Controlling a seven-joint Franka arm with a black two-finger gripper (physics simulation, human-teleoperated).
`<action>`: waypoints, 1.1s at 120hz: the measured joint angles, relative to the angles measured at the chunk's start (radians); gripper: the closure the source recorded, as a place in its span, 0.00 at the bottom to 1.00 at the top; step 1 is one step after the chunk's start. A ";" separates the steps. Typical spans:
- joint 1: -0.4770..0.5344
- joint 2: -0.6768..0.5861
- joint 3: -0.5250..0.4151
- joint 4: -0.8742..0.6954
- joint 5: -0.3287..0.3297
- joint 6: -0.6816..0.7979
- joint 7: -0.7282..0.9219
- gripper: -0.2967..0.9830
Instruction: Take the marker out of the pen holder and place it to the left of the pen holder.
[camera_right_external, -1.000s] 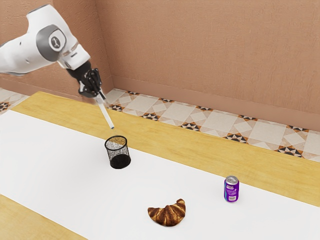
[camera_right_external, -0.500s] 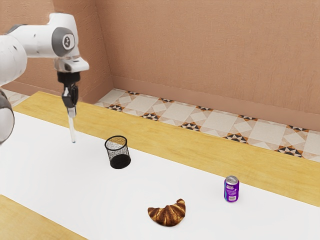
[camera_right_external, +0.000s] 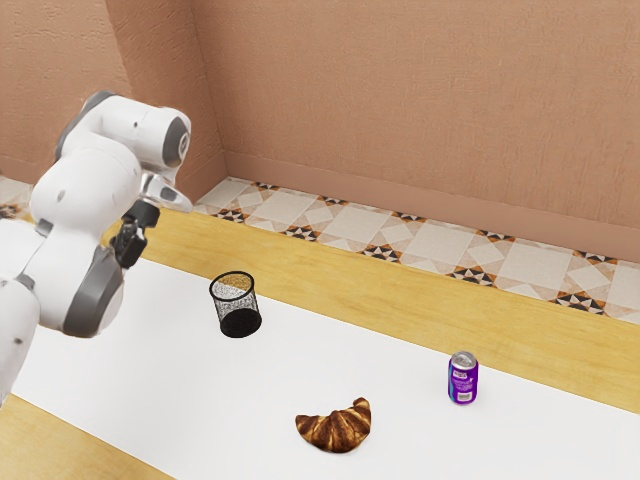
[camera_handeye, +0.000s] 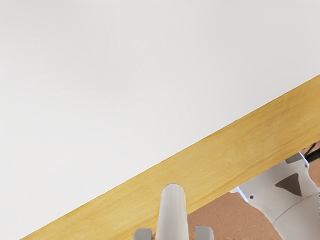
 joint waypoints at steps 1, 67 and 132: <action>0.003 0.010 0.000 0.012 -0.003 -0.004 -0.005 0.83; 0.050 0.181 -0.001 0.103 -0.105 -0.078 -0.201 0.55; -0.187 -0.781 -0.261 -0.412 0.147 0.418 -0.179 0.26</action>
